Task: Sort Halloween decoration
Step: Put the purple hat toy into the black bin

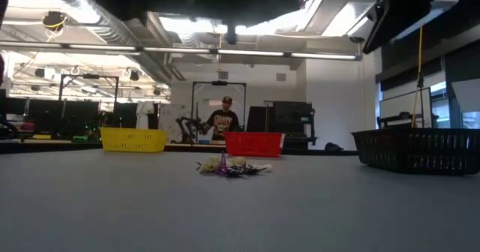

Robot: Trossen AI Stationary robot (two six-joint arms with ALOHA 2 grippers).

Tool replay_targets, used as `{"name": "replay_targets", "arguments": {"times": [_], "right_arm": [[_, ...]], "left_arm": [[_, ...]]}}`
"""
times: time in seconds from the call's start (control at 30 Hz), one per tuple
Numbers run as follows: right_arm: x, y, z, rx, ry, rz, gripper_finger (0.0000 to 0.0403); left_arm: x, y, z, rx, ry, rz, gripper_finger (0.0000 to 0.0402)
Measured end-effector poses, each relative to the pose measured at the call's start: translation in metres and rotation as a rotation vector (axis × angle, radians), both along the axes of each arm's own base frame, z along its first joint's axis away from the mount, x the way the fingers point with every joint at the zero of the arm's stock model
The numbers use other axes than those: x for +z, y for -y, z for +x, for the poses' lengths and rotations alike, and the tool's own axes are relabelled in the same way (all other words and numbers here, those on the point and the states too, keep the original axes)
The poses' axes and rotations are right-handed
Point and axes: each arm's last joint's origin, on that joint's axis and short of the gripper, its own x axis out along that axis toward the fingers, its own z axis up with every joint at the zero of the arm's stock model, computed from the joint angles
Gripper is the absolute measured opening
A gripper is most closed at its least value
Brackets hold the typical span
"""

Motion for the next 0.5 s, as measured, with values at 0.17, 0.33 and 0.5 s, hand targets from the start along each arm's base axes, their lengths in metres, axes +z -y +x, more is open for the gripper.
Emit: {"name": "replay_targets", "arguments": {"times": [0.17, 0.33, 0.5], "right_arm": [[0.005, 0.001, -0.004, -0.005, 0.036, 0.001, 0.0108], [0.007, 0.002, -0.006, -0.005, 0.042, 0.003, 0.0108], [0.006, 0.002, -0.006, -0.005, 0.039, 0.002, 0.0108]], "left_arm": [[-0.019, 0.003, 0.041, -0.066, -0.036, 0.081, 0.0], [-0.043, 0.001, 0.079, -0.065, -0.052, 0.085, 0.0], [-0.065, 0.001, 0.109, -0.098, -0.056, 0.082, 0.0]]}}
